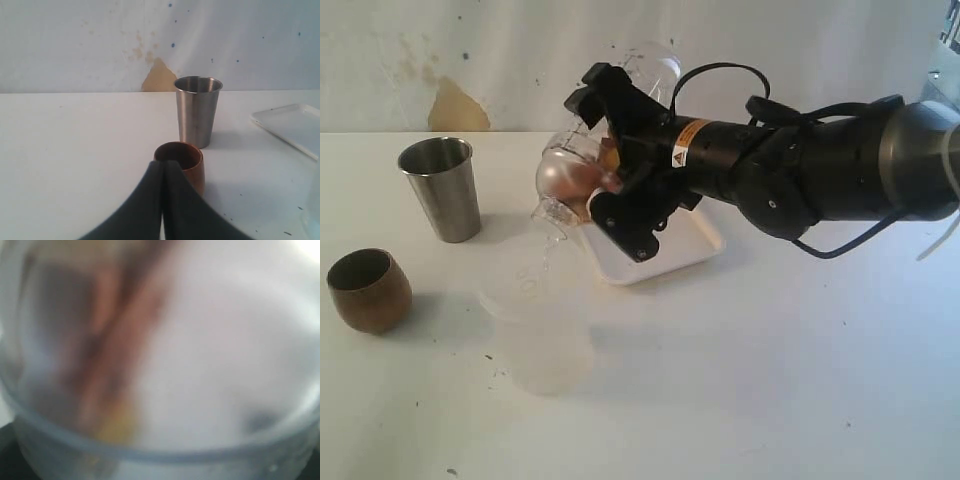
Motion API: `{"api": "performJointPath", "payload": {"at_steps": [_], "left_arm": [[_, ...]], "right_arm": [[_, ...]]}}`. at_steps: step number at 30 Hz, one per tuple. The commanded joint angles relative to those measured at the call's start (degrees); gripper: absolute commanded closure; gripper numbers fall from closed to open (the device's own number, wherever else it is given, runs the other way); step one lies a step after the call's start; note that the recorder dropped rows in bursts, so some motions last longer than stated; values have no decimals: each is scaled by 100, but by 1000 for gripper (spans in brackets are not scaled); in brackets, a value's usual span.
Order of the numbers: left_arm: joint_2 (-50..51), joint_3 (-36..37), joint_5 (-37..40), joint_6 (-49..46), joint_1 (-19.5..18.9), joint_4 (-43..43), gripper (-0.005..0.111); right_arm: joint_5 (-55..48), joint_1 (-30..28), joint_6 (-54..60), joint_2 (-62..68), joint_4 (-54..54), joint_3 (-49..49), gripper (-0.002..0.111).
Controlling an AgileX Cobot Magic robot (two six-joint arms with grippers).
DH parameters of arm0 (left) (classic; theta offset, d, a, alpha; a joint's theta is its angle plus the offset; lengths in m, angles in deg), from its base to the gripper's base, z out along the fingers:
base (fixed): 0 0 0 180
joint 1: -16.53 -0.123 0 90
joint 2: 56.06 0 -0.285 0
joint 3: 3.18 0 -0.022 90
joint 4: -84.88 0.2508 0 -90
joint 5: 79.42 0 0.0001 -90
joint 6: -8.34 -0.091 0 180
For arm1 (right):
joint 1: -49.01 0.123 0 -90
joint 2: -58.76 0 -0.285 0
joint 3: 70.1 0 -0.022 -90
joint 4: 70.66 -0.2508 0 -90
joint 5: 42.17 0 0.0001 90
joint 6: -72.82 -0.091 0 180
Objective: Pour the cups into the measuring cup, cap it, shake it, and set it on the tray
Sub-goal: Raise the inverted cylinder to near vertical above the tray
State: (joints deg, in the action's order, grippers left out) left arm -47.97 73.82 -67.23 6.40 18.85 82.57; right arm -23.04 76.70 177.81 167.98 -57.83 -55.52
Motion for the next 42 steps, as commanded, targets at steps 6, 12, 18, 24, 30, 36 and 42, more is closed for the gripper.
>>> {"api": "performJointPath", "payload": {"at_steps": [6,12,18,24,30,36,42], "left_arm": [[-30,22,-62,18,13,-26,107],[-30,22,-62,18,13,-26,107],[-30,22,-62,18,13,-26,107],[-30,22,-62,18,13,-26,107],[-30,22,-62,18,13,-26,107],[-30,22,-62,18,13,-26,107],[-30,22,-62,18,13,-26,107]], "right_arm": [[326,20,419,-80,-17,-82,108],[326,20,596,-80,-17,-82,108],[365,20,595,-80,89,-82,108],[609,20,595,-80,97,-82,108],[624,20,1231,-80,115,-82,108],[624,20,1391,-80,115,-82,108],[624,30,1129,-80,115,-82,108]]}}
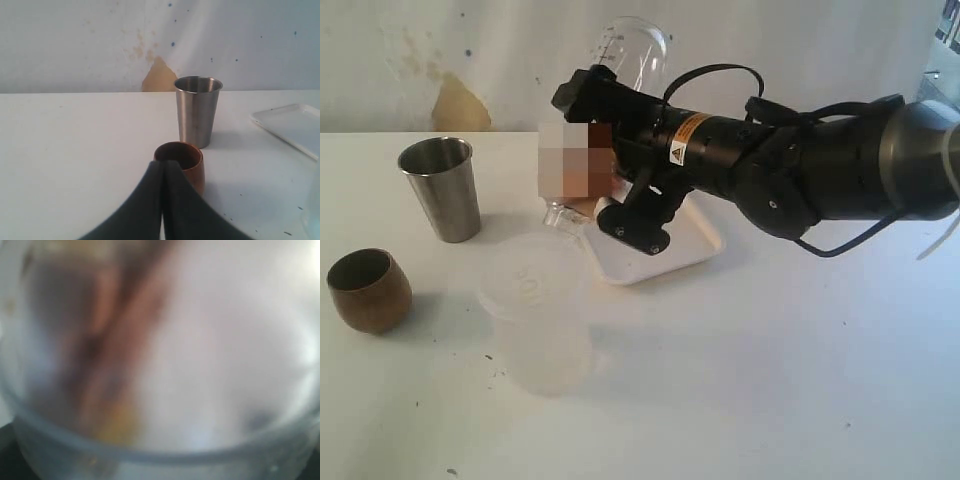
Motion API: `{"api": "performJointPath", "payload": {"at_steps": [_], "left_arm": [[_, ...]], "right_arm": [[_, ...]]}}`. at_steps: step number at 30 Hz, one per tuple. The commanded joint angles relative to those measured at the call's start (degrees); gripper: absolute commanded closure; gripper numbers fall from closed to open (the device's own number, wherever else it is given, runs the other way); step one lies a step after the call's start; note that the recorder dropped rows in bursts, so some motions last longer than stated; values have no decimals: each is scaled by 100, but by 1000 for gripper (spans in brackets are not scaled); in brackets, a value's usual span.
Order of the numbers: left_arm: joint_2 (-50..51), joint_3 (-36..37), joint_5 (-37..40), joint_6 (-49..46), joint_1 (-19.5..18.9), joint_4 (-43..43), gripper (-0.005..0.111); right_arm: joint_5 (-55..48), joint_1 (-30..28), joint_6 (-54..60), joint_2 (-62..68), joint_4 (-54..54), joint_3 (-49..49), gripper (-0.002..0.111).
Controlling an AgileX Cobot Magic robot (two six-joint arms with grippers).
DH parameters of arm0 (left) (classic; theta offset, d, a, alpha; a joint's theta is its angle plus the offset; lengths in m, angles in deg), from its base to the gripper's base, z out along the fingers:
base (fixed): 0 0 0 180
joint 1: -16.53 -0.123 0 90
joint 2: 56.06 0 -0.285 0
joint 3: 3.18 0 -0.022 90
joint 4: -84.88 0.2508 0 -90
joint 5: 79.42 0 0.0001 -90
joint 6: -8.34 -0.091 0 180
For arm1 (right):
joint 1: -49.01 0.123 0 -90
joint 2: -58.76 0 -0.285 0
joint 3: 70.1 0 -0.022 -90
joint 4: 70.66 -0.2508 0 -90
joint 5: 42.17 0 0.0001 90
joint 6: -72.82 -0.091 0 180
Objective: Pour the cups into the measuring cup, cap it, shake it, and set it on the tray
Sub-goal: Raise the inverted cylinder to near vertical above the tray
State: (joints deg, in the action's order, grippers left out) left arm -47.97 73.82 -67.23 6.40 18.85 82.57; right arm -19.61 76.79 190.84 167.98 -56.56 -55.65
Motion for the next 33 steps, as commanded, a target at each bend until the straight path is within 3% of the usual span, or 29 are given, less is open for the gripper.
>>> {"api": "performJointPath", "payload": {"at_steps": [1,22,33], "left_arm": [[-30,22,-62,18,13,-26,107],[-30,22,-62,18,13,-26,107],[-30,22,-62,18,13,-26,107]], "right_arm": [[290,20,-233,-80,-13,-70,108],[459,246,-616,-80,-18,-70,108],[459,246,457,-80,109,-70,108]]}}
